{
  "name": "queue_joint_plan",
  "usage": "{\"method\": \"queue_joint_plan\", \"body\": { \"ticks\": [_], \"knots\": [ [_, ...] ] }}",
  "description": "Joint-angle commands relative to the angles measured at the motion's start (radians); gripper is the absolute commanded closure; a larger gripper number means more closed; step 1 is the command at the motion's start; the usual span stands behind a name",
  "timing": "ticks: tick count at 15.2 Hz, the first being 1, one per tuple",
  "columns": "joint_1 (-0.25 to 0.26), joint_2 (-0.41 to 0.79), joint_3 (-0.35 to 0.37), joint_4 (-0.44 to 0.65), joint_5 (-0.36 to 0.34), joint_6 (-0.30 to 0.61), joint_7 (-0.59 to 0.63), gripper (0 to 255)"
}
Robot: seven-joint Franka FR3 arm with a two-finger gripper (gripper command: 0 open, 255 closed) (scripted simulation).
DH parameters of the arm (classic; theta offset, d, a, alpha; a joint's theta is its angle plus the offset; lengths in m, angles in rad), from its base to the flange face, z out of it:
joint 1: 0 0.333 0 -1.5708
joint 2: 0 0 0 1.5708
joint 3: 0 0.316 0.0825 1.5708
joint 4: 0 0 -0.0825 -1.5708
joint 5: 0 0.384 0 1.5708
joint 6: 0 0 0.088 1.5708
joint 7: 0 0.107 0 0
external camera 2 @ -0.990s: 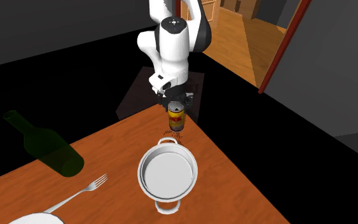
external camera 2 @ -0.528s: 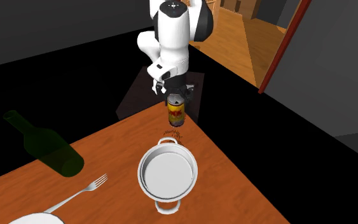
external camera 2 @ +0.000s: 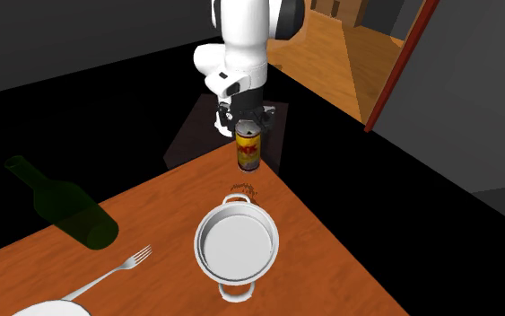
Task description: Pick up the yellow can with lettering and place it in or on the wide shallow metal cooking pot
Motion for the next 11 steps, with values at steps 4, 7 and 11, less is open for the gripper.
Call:
{"method": "queue_joint_plan", "body": {
  "ticks": [4,7,11],
  "knots": [
    [-0.002,-0.015,-0.008,0.047,-0.004,-0.062,-0.002,255],
    [-0.024,0.103,-0.009,0.165,-0.030,-0.063,-0.006,255],
    [-0.046,0.257,-0.010,0.334,-0.065,-0.081,-0.005,255]
  ]
}}
